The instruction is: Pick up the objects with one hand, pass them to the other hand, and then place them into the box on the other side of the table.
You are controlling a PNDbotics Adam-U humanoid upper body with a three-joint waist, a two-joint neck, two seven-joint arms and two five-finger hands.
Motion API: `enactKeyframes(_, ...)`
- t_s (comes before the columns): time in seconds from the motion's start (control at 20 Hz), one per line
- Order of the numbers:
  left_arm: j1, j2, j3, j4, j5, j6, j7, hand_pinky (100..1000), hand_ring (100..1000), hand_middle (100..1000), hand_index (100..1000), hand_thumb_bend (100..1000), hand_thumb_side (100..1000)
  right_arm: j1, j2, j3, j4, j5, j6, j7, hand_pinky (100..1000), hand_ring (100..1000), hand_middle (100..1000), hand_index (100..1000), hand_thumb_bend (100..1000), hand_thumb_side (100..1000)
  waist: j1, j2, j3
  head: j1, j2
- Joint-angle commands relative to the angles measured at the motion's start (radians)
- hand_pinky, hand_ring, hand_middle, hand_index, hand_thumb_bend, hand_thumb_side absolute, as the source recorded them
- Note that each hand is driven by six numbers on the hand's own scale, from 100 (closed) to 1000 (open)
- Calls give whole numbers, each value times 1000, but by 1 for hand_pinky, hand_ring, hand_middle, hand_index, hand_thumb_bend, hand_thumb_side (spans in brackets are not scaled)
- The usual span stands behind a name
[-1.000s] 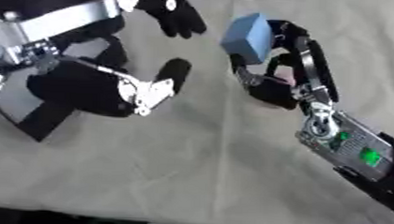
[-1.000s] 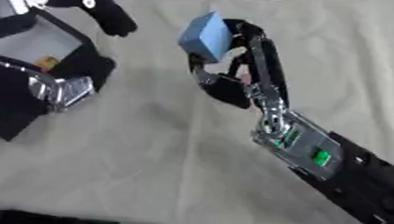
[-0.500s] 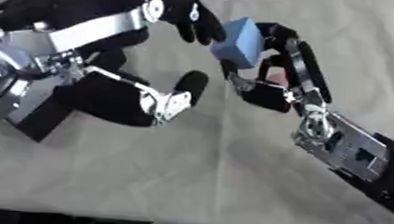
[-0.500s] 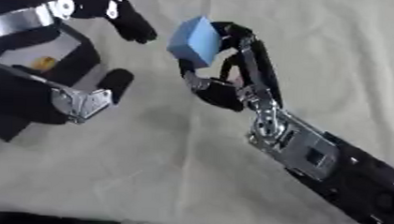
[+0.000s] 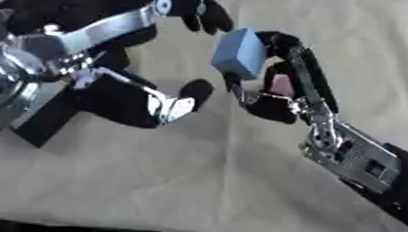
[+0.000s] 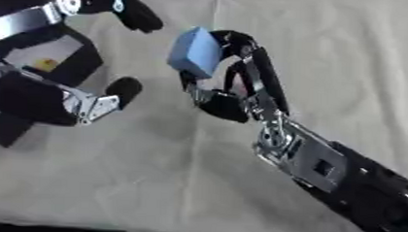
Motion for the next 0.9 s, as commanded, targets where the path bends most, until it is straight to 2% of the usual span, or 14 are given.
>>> enactKeyframes(0.05, -9, 3, 5, -11, -24, -1, 4, 871, 771, 725, 833, 327, 322, -7, -5, -2, -10, 17, -4, 9, 230, 579, 553, 440, 235, 100, 8, -11, -2, 3, -6)
enactKeyframes(0.25, -4, -4, -1, -6, -36, -5, -12, 876, 772, 722, 818, 352, 418, -7, -3, 2, -10, 41, -9, 22, 229, 580, 552, 442, 238, 100, 7, -9, -6, 5, -5)
enactKeyframes(0.5, 0, -20, -9, 14, -51, -2, -25, 879, 771, 720, 815, 351, 466, -10, 1, 6, -10, 79, -15, 38, 230, 580, 552, 443, 239, 100, 7, -6, -10, 0, -3)
enactKeyframes(0.9, 9, -41, -15, 56, -70, 0, 4, 880, 772, 725, 833, 324, 438, -13, 5, 15, -10, 126, -36, 63, 231, 583, 551, 445, 243, 100, 7, -2, -16, -4, -3)
